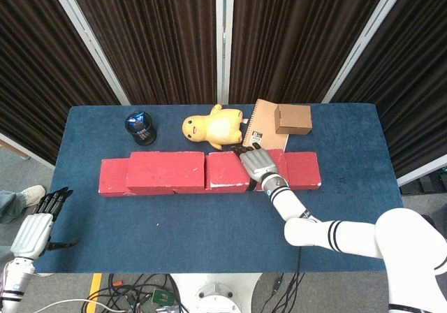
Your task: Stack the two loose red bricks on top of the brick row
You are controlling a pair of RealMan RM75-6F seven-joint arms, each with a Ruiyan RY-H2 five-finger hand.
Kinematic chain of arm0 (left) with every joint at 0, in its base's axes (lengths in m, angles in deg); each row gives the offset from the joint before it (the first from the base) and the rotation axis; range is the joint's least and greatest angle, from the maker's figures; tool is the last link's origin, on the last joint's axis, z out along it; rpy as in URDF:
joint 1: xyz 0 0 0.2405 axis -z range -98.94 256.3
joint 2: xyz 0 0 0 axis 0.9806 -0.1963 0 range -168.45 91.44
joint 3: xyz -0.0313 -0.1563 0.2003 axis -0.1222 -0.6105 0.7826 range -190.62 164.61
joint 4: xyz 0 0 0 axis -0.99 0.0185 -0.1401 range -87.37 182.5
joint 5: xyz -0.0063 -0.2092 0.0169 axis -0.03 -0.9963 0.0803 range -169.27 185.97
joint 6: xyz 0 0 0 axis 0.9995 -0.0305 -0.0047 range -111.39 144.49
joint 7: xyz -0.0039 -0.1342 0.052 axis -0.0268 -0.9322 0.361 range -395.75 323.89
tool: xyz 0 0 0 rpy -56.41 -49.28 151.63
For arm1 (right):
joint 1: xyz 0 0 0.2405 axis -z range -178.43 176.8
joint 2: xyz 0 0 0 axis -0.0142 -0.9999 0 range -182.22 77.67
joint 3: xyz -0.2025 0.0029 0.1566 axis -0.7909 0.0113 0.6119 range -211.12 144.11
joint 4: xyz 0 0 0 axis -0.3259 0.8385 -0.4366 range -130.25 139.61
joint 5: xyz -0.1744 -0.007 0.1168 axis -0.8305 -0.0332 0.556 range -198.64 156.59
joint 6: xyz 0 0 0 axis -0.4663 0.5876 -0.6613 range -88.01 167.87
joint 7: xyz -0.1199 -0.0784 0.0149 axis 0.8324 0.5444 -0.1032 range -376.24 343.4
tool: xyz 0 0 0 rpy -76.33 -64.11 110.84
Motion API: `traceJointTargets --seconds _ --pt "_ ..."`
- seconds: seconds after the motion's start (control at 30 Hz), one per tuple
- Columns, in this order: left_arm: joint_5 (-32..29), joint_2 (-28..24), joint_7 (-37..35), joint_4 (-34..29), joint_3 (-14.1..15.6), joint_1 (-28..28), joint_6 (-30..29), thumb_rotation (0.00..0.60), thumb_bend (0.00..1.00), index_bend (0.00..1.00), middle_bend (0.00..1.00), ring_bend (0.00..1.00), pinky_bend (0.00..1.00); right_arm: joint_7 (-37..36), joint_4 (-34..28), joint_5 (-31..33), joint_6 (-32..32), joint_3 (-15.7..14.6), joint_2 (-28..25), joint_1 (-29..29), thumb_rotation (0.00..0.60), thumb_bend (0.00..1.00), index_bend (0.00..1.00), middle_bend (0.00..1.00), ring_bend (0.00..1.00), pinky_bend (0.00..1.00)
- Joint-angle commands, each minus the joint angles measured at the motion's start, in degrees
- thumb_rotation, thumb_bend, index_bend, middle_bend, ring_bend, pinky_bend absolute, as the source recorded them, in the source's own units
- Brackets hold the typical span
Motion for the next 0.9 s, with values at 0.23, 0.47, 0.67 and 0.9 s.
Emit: traceJointTargets --seconds 0.23,0.47,0.67,0.9 --pt "-0.1 -0.1 -0.6 0.2 0.1 -0.1 0.2 0.6 0.05 0.0 0.0 0.0 0.0 -0.9 0.4 -1.2 0.3 0.6 0.4 0.4 0.6 0.0 0.0 0.21 0.15 0.0" --pt "-0.1 -0.1 -0.9 0.3 0.1 -0.1 0.3 0.6 0.05 0.0 0.0 0.0 0.0 -0.8 0.6 -1.5 0.0 0.8 1.0 0.1 0.6 0.0 0.0 0.21 0.15 0.0" --pt "-0.2 -0.4 -1.4 0.2 0.2 -0.1 0.5 0.6 0.05 0.0 0.0 0.0 0.0 -0.6 1.1 -0.8 -0.1 0.9 1.5 -0.2 0.6 0.0 0.0 0.21 0.15 0.0" --pt "-0.3 -0.6 -1.7 0.1 0.1 -0.1 0.8 0.6 0.05 0.0 0.0 0.0 0.0 -0.6 1.5 -0.6 -0.7 1.0 1.8 -0.4 0.6 0.0 0.0 0.2 0.15 0.0"
